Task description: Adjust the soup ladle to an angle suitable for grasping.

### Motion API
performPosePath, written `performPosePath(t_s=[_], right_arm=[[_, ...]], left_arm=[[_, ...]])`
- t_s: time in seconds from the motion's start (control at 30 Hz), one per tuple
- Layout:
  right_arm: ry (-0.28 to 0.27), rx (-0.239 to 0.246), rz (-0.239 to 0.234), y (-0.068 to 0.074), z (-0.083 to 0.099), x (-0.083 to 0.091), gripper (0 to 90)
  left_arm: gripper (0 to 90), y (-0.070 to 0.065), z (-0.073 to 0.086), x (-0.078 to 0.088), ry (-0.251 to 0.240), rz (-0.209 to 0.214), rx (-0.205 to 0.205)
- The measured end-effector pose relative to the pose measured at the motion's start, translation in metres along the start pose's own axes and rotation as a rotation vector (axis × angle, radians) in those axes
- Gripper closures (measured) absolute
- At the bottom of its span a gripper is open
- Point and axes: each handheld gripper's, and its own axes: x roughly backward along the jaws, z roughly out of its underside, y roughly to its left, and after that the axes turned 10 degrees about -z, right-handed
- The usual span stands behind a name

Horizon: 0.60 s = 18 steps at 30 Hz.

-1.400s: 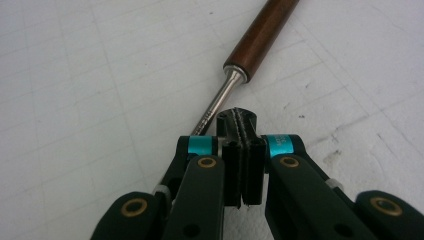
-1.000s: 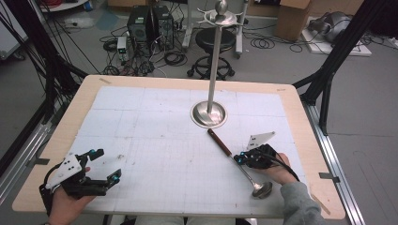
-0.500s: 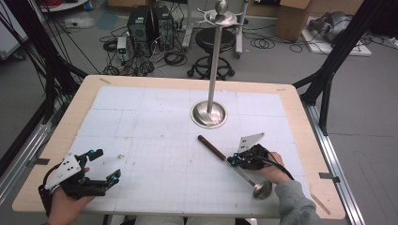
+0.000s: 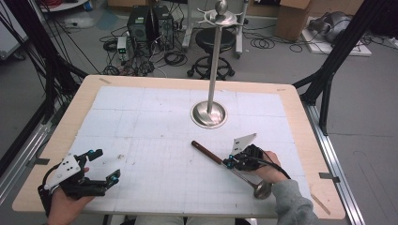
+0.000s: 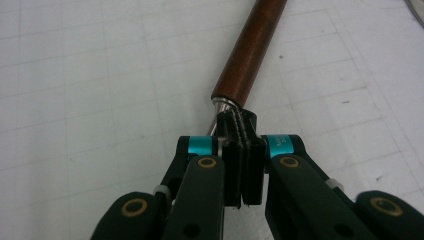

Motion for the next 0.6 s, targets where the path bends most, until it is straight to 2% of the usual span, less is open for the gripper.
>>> performPosePath(t_s=[0.3,0.6], right_arm=[[0.010,0.012,-0.014,0.003,-0.005,-0.003,90.0],[0.031,0.066,-0.044,0.010,-0.014,-0.010,90.0]], left_arm=[[1.8,0.000,-0.001,0.001,-0.003,-0.002,-0.004],[1.8,0.000,-0.001,0.002,-0.003,-0.003,-0.004]])
